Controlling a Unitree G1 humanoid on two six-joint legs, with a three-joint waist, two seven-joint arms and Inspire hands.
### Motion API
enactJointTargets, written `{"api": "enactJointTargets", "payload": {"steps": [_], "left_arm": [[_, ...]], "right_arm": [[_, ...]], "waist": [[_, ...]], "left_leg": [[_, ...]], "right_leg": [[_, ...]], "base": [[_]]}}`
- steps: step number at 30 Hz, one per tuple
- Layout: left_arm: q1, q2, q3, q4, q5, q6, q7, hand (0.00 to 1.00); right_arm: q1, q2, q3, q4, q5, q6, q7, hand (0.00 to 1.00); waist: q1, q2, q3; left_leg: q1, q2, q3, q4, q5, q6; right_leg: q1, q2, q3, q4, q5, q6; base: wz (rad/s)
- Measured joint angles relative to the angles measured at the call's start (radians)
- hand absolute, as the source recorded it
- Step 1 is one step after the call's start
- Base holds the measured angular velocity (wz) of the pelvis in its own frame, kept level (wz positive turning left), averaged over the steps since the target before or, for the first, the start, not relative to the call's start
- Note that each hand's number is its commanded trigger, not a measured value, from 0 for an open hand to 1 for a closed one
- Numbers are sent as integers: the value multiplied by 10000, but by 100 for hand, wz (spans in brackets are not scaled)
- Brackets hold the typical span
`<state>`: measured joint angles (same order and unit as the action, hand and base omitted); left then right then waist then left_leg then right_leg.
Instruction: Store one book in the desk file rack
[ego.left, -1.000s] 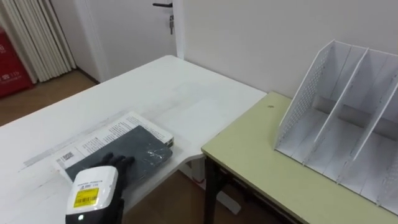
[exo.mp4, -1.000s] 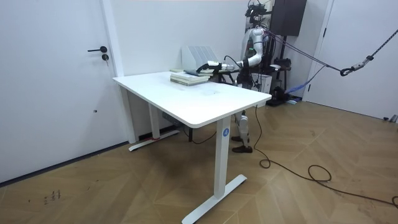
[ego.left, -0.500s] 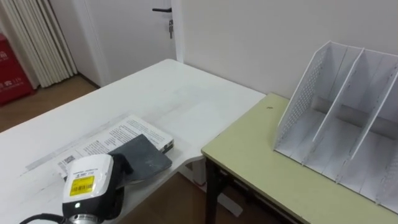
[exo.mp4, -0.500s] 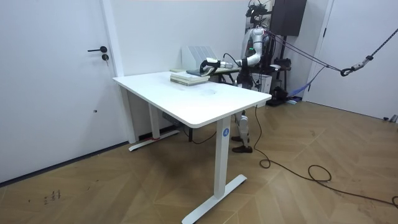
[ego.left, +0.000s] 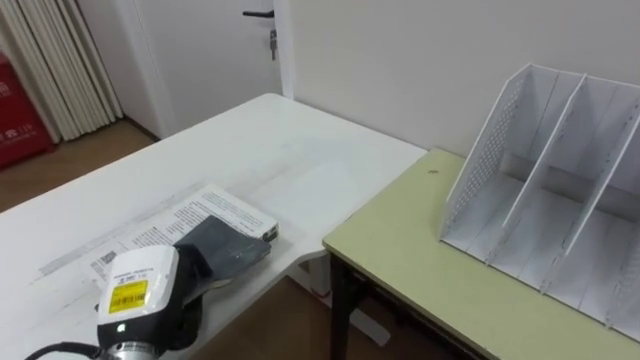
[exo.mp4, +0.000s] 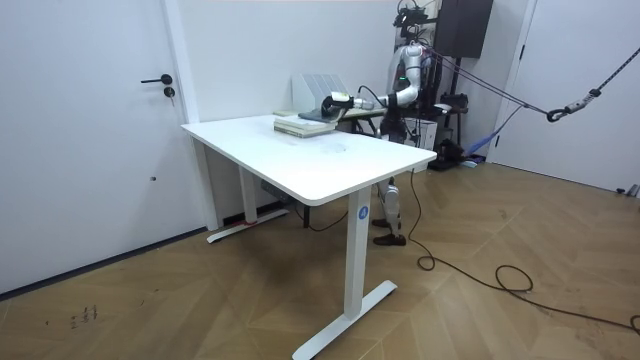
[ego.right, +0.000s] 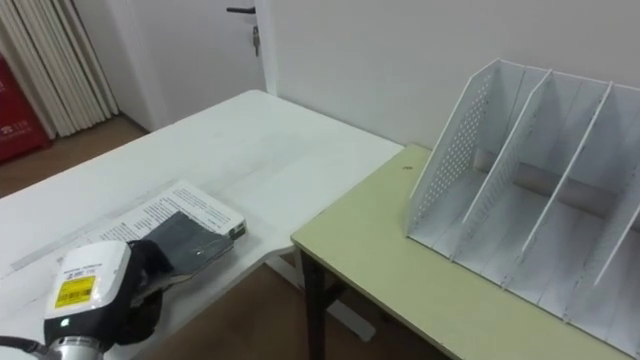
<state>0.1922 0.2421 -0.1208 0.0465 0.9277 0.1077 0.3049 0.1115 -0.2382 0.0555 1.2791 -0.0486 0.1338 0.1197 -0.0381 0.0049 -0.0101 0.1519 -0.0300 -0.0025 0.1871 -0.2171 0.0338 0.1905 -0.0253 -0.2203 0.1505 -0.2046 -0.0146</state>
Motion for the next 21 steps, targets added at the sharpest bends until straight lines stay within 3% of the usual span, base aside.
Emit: {"api": "enactJointTargets", "payload": {"steps": [3,7,10,18,21], "left_arm": [[190,34,124,-429,-771,-61,-125,100],[222,-39,476,-958,-2781,-308,-327,100],[271,-21,635,-1302,-4368,-557,-559,100],[247,-127,991,-1496,-8029,-1495,-1406,100],[245,-216,976,-1496,-10033,-1961,-2137,100]], "right_arm": [[-52,3,-2,-31,50,-158,-3,0],[-191,47,24,-169,369,-388,-64,0],[-188,150,57,-483,959,-775,-79,0],[-153,393,127,-1164,1387,-1581,619,0],[-172,487,410,-1482,1333,-1809,1050,0]], "waist": [[3,-72,5],[168,-206,76],[206,-219,97],[262,-180,80],[427,-154,95]], "left_leg": [[5,-10,-2,-5,3,5],[-4,0,-11,7,4,7],[-53,11,-11,24,3,7],[-266,15,17,97,13,23],[-202,51,243,87,14,24]], "right_leg": [[7,-10,9,-6,-7,12],[8,-14,10,-10,-9,18],[0,-36,-14,-137,-6,46],[-161,-83,-201,-87,-2,65],[-164,-87,-43,27,-2,64]], "base": [[0],[0],[8],[6],[-12]]}}
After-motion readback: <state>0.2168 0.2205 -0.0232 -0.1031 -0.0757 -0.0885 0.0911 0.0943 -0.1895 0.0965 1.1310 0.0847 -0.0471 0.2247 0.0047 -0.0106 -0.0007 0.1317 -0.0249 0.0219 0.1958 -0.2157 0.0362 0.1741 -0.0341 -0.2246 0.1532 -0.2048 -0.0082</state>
